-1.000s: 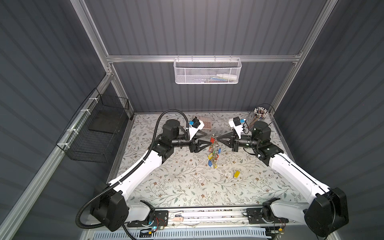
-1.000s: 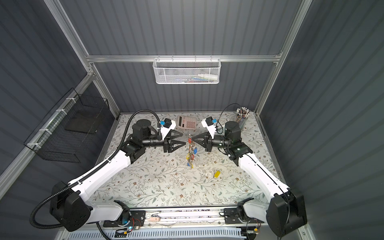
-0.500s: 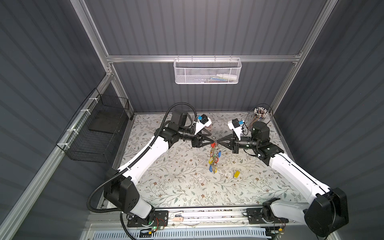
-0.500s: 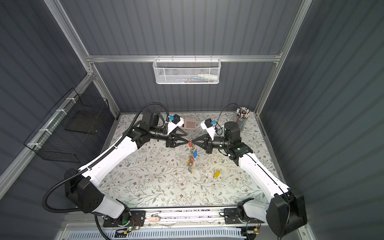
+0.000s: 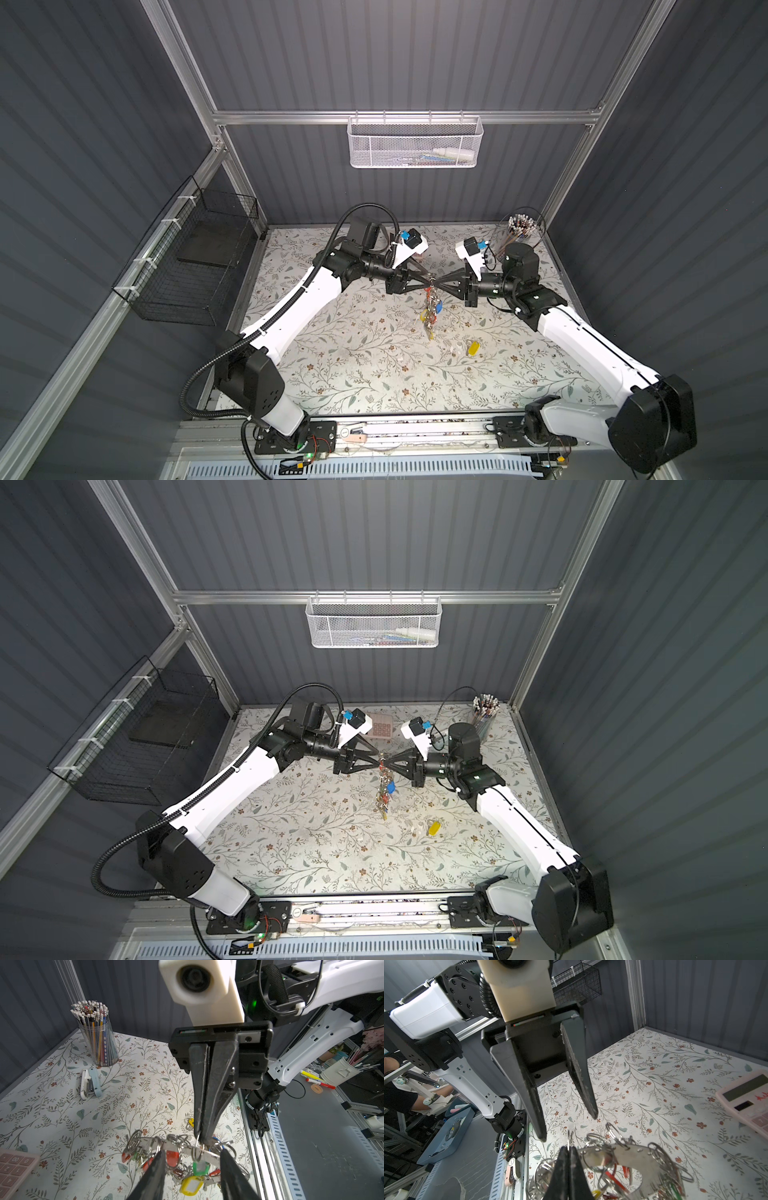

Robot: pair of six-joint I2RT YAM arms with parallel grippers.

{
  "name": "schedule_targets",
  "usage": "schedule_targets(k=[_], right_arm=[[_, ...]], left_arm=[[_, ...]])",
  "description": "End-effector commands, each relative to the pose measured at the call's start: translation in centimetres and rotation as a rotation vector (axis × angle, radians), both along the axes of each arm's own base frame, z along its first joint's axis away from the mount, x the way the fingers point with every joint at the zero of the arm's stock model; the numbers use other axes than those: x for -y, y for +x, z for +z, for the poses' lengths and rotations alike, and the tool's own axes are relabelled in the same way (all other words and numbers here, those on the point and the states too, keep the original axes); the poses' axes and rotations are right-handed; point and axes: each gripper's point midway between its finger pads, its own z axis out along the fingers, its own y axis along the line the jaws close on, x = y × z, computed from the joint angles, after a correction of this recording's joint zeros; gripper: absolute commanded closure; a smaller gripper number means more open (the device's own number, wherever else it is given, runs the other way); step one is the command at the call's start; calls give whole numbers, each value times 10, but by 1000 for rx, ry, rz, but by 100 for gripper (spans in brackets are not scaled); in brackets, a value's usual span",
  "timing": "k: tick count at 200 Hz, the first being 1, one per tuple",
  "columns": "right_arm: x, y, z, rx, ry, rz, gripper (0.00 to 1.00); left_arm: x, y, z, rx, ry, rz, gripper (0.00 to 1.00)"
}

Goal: Put the keys on the keyring

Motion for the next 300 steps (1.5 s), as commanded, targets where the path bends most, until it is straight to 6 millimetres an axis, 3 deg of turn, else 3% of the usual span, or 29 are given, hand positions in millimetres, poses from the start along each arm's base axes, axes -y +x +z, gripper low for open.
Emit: schedule_targets(k=[1, 19, 46, 78, 153, 185, 212, 218, 243, 266, 300], right_arm=[[-4, -3, 26, 88, 45, 39, 100], [-4, -2, 26, 89, 46, 38, 100], [-4, -2, 25, 85, 45, 40, 100], [-4, -1, 26, 86, 45, 39, 100], [-5, -1, 24, 85, 42, 43, 100], [-5, 0, 25, 86, 46, 37, 100], [-4, 2, 29, 85, 57, 25, 100], [-4, 3, 31, 87, 62, 19, 100], [-2, 10, 35, 76, 71, -37, 89], [0, 6, 43, 79, 109, -46, 73], [6, 10, 48, 66, 125, -115, 70]], left_arm=[[2, -5, 4, -3, 1, -31, 59], [4, -6, 2, -5, 4, -35, 61], [6, -7, 2, -12, 5, -46, 74], [10, -8, 0, -18, 11, -59, 76], [10, -9, -2, -21, 20, -51, 100], [10, -9, 3, -30, -12, -33, 100], [8, -18, 26, -1, -120, -26, 100], [7, -20, 21, -6, -133, -14, 100], [1, -24, 31, 46, -220, 35, 100], [-2, -21, 33, 42, -251, 86, 100], [-5, -15, 27, 18, -301, 156, 100]])
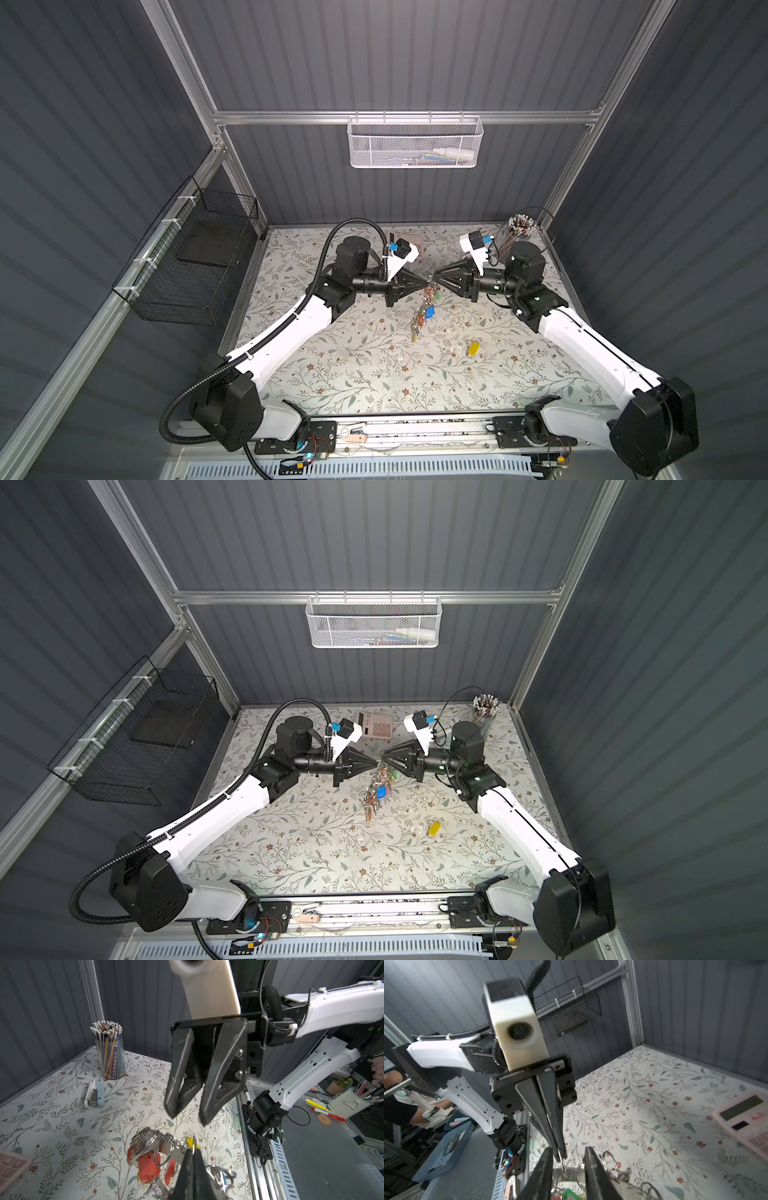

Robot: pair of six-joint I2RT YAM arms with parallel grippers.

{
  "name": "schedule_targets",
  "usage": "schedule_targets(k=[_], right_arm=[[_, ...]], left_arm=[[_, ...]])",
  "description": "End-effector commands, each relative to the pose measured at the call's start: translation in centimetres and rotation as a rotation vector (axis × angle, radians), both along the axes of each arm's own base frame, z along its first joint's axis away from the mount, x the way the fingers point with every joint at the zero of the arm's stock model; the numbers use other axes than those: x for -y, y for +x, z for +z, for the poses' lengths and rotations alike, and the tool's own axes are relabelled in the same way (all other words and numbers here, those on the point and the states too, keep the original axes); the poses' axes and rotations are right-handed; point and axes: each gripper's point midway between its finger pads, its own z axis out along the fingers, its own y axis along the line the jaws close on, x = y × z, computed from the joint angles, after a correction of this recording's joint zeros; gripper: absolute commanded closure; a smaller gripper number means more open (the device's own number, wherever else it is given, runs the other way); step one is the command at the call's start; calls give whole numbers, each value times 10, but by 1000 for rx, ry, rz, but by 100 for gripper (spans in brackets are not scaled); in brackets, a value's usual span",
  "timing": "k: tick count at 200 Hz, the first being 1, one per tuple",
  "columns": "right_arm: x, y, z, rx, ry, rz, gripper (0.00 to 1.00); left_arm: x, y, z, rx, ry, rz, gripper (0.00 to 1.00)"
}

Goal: Put the keys on the keyring

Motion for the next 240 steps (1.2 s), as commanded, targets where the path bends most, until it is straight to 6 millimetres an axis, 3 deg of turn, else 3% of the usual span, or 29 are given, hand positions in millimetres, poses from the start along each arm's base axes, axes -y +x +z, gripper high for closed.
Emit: schedule_targets(k=[1, 65, 70, 121, 171, 240], right_arm=[[6, 6, 16, 23, 39, -71, 70], [25, 30, -11, -99, 1, -298, 64], [29, 25, -4, -86, 14, -316, 64], [42, 25, -19, -163, 1, -409, 60], [43, 29, -31, -192, -17, -428, 57], [38, 38, -46, -245, -29, -419, 53]], left_arm=[[-1, 0, 29, 45, -124, 40, 100], [-11, 15, 20, 21, -241, 194, 100], [-11, 16, 18, 18, -245, 209, 100], [-18, 28, -7, 36, -288, 324, 100], [-26, 36, -21, 76, -371, 412, 100], [-35, 31, -43, 224, -419, 449, 100]])
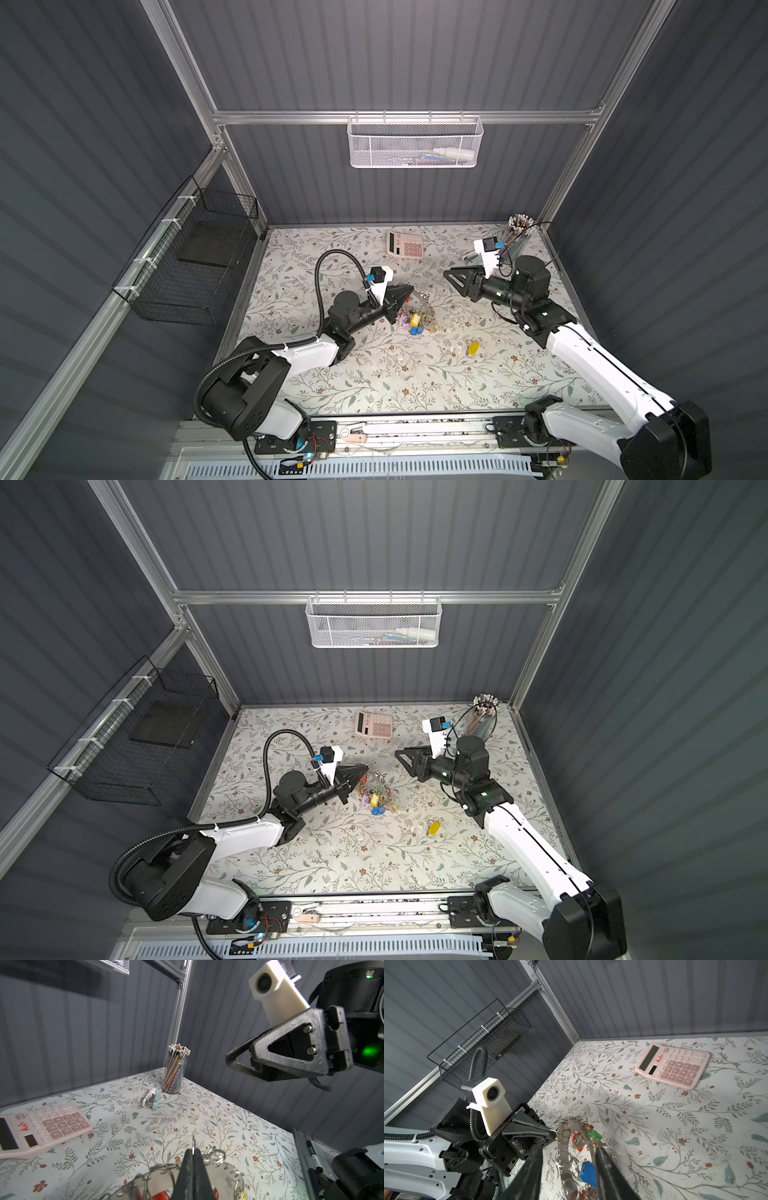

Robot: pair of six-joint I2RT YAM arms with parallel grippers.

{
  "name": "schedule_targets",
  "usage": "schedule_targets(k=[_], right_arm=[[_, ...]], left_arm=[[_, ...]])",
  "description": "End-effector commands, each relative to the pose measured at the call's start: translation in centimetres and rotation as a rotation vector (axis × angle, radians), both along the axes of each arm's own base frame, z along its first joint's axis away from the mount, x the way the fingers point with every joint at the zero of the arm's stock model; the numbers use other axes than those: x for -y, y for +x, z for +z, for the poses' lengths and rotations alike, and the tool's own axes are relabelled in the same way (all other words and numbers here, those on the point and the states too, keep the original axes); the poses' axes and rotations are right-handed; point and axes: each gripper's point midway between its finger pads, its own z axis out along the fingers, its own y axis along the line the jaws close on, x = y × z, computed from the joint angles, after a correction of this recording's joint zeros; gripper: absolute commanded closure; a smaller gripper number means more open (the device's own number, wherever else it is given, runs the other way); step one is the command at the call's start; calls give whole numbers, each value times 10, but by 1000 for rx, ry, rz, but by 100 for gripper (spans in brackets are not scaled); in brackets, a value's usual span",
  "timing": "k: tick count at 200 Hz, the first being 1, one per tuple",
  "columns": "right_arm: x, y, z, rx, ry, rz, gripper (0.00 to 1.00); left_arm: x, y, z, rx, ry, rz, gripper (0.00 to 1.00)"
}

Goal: Put the keys on the keyring

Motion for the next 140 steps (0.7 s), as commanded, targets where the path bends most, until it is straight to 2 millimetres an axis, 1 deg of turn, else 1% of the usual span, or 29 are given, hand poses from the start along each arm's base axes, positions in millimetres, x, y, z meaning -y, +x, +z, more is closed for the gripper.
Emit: schedule_targets(k=[1, 31, 33, 36, 67, 111, 140], right_arm=[[0, 3, -1, -4, 8, -6, 53], [1, 4, 0, -3, 1, -11, 49], [0, 7, -7, -24, -8, -12, 49], [-1, 8, -9, -31, -10, -12, 49], [-1, 10, -15, -47, -18, -14, 46], [0, 10, -22, -72, -24, -23, 43], [5, 7, -26, -95, -31, -47, 40]], left_arm=[[-8, -3, 34, 200, -99, 50, 100], [-12, -4, 31, 267, -120, 89, 100], [-12, -4, 31, 270, -121, 86, 100], [-11, -4, 30, 273, -116, 88, 100], [-4, -8, 26, 327, -77, 82, 100], [1, -9, 20, 344, -53, 74, 100], [1, -8, 18, 338, -48, 78, 100]])
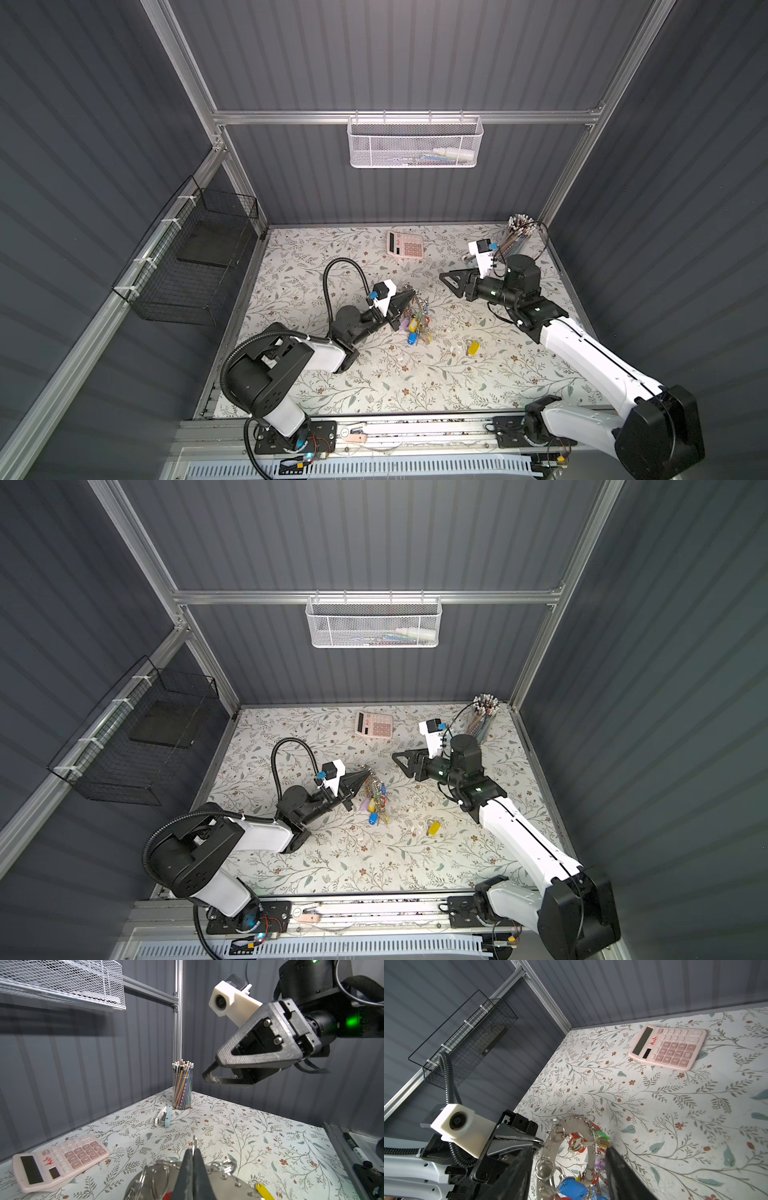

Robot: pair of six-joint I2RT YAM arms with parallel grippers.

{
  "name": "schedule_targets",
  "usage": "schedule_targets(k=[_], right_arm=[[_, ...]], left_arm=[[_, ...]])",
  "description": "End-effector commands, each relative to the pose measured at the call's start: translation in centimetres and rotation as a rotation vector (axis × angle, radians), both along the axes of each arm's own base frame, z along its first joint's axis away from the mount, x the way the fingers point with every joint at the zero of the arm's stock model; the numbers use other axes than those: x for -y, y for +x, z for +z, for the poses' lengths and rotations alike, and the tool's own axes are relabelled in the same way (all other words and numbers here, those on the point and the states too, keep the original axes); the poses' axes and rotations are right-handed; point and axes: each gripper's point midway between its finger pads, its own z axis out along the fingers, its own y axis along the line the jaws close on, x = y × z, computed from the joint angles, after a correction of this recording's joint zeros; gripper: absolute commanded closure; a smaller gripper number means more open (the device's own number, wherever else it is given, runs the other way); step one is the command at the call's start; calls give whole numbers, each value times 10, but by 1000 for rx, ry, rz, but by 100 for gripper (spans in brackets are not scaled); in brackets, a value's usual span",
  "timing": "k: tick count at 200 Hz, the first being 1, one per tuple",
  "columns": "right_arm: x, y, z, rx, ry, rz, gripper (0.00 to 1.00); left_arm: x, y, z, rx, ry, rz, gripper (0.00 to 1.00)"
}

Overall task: Put the keys on the keyring
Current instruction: 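Move the right gripper over the yellow-tag key on the table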

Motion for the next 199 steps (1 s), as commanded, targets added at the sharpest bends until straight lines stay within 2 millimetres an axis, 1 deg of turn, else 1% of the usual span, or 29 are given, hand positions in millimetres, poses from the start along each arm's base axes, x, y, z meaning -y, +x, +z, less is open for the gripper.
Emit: schedule_targets(k=[1, 11, 13, 16, 24, 42, 52, 63, 71, 80, 87, 101, 106, 113, 117, 119, 129, 141, 149, 167, 180, 199], right_arm=[[6, -4, -2, -19, -9, -27, 40], [9, -5, -9, -48, -22, -42, 38], [11, -8, -3, -33, -17, -47, 38], [12, -10, -2, -34, -18, -52, 38], [16, -15, -5, -46, -29, -63, 37], [30, -25, -16, -85, -71, -124, 37], [40, -31, -25, -120, -103, -167, 37], [53, -39, -39, -175, -139, -223, 38], [68, -40, -50, -218, -179, -305, 39], [84, -45, -68, -309, -213, -397, 41], [95, -53, -84, -398, -241, -459, 41], [111, -65, -106, -536, -260, -566, 40], [114, -69, -113, -572, -255, -599, 41], [118, -75, -122, -613, -241, -643, 43], [119, -76, -124, -625, -230, -660, 43], [119, -79, -129, -644, -225, -673, 43], [121, -85, -144, -686, -208, -711, 43], [125, -91, -160, -733, -223, -748, 45], [126, -92, -168, -752, -241, -758, 45], [132, -92, -181, -793, -277, -810, 49], [134, -91, -187, -844, -303, -851, 48], [133, -90, -194, -910, -287, -914, 48]], left_arm=[[-2, -2, 27, 111, -60, 16, 100], [-3, -2, 28, 109, -66, 21, 100], [-4, -2, 28, 107, -67, 23, 100], [-4, -2, 28, 105, -69, 24, 100], [-4, -1, 28, 97, -70, 27, 100], [-6, 0, 25, 73, -68, 36, 100], [-7, 0, 24, 64, -69, 38, 100], [-10, 0, 26, 58, -77, 50, 100], [-12, -1, 28, 57, -77, 54, 100], [-14, 1, 27, 42, -68, 68, 100], [-15, 2, 28, 34, -64, 79, 100], [-17, 0, 26, 20, -47, 80, 100], [-18, -1, 26, 16, -44, 78, 100], [-19, -3, 25, 7, -40, 77, 100], [-19, -4, 23, 2, -36, 74, 100], [-20, -4, 23, -2, -35, 74, 100], [-22, -7, 21, -12, -33, 73, 100], [-25, -12, 19, -21, -30, 69, 100], [-28, -15, 17, -30, -28, 67, 100], [-32, -21, 13, -49, -15, 65, 100], [-34, -25, 10, -66, 0, 57, 100], [-35, -31, 5, -87, 19, 41, 100]])
